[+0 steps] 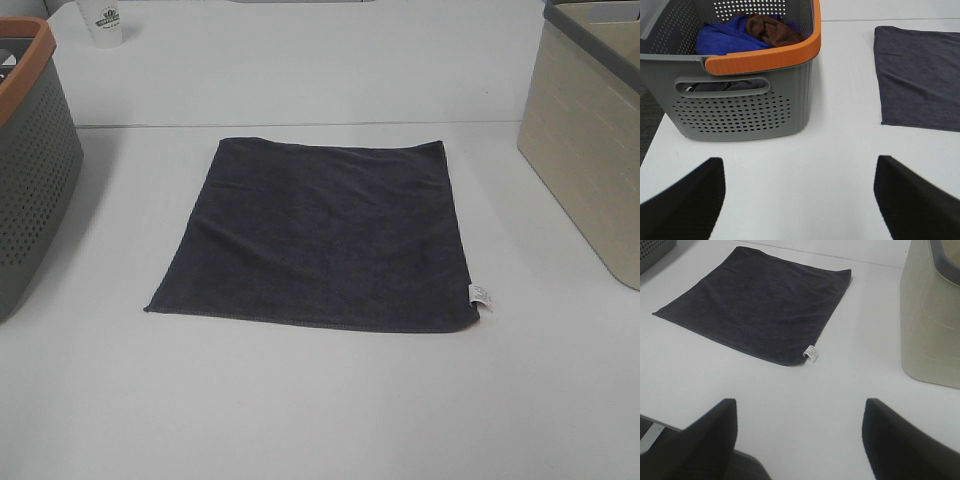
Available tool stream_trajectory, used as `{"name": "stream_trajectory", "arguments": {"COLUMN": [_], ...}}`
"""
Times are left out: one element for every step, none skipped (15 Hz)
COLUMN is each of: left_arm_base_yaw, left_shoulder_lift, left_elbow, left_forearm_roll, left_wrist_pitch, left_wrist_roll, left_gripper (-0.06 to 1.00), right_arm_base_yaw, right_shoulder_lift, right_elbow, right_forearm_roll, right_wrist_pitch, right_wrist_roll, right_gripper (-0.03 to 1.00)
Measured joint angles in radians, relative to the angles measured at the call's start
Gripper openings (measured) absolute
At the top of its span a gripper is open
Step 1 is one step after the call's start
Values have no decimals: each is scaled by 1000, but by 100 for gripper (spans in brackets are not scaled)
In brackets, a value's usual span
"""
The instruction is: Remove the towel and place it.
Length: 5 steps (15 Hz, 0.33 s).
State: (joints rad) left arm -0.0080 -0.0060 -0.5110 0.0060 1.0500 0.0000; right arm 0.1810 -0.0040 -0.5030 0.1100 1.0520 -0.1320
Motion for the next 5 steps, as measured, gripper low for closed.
{"name": "stream_trajectory", "arguments": {"left_arm_base_yaw": [0, 0, 0, 0, 0], "left_shoulder_lift": [0, 0, 0, 0, 0], "left_elbow": [0, 0, 0, 0, 0], "left_forearm_roll": [0, 0, 0, 0, 0], "left_wrist_pitch": [0, 0, 0, 0, 0], "left_wrist_roll": [0, 0, 0, 0, 0], "left_gripper": [76, 76, 76, 76, 76], "right_arm_base_yaw": [0, 0, 0, 0, 0], "right_shoulder_lift": [0, 0, 0, 0, 0], "right_elbow": [0, 0, 0, 0, 0], "right_forearm_roll": [0, 0, 0, 0, 0], "right_wrist_pitch": [0, 0, 0, 0, 0], "right_wrist_roll": [0, 0, 0, 0, 0], "right_gripper": [69, 69, 69, 69, 69]}}
